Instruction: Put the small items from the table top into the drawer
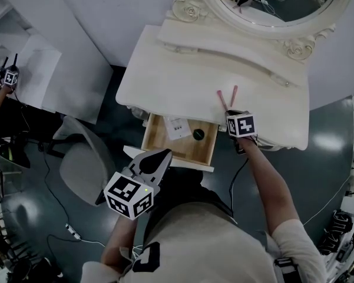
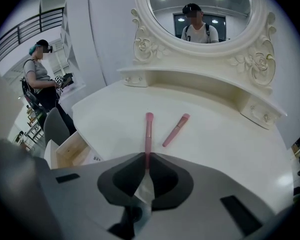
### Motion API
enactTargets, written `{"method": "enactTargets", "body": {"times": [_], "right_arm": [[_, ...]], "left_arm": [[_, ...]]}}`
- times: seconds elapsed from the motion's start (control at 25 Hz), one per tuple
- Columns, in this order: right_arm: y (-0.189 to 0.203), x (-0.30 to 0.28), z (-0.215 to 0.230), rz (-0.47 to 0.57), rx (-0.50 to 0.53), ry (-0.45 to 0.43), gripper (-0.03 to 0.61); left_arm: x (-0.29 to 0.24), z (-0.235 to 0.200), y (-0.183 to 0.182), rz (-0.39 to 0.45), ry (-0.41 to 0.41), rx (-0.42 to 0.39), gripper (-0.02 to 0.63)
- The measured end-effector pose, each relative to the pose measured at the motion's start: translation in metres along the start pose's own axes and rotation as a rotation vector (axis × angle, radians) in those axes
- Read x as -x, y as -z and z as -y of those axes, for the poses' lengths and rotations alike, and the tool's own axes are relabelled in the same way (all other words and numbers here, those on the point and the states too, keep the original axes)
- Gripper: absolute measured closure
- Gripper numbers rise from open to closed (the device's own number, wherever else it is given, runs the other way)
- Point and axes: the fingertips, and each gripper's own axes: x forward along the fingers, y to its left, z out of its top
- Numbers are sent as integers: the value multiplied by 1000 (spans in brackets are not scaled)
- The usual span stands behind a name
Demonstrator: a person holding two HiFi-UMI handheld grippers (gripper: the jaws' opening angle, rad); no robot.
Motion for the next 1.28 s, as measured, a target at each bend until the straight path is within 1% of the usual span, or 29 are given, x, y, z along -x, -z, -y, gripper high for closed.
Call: {"method": "enactTargets", "body": {"times": [0.28,0.64,0.84,1.04,1.28], "right_arm": [[-8,11,-7,40,21,-11,531],[-13,20,-23,58,64,-31,531],[-19,24,-36,74,34,-65,531],[-24,30,-50,77,103,-65,531],[-28,37,-65,84,129,-72,531]], "left_arm": [[-1,3,-2,5,15,-7,558],[5,2,-3,21,14,-9,558],[12,0,-3,35,13,-10,558],[20,-3,-2,49,10,-11,558],[31,-8,-3,61,11,-14,558]]}}
